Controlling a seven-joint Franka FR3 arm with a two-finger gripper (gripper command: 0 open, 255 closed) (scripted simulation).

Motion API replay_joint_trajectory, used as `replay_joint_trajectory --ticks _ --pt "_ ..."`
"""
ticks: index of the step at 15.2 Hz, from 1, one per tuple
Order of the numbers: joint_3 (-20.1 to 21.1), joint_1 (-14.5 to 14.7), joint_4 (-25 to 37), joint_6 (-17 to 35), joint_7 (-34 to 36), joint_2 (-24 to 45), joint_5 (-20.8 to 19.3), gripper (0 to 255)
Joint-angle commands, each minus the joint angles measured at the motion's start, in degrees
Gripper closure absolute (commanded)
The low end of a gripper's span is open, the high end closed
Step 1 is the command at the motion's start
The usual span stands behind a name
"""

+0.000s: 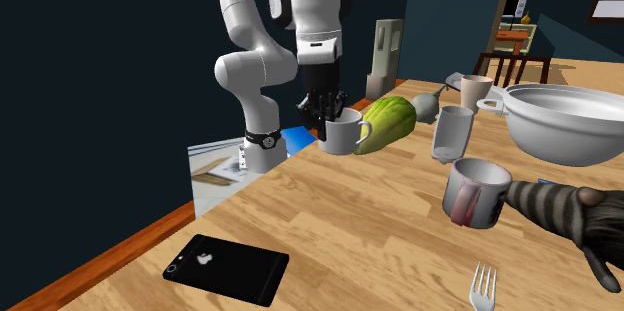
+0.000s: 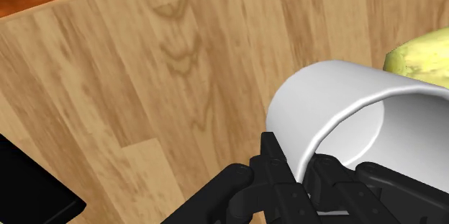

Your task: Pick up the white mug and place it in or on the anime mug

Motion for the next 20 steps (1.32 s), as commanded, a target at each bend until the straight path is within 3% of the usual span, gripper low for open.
replay_joint_trajectory --ticks 1,18,20 --pt "0.0 0.0 1.3 -2.0 0.2 -0.7 -0.1 255" --pt "-0.3 -0.2 12.3 -15.9 1.0 -3.6 -0.7 255" --pt "0.8 0.2 15.6 -14.3 2.1 1.2 -0.1 255"
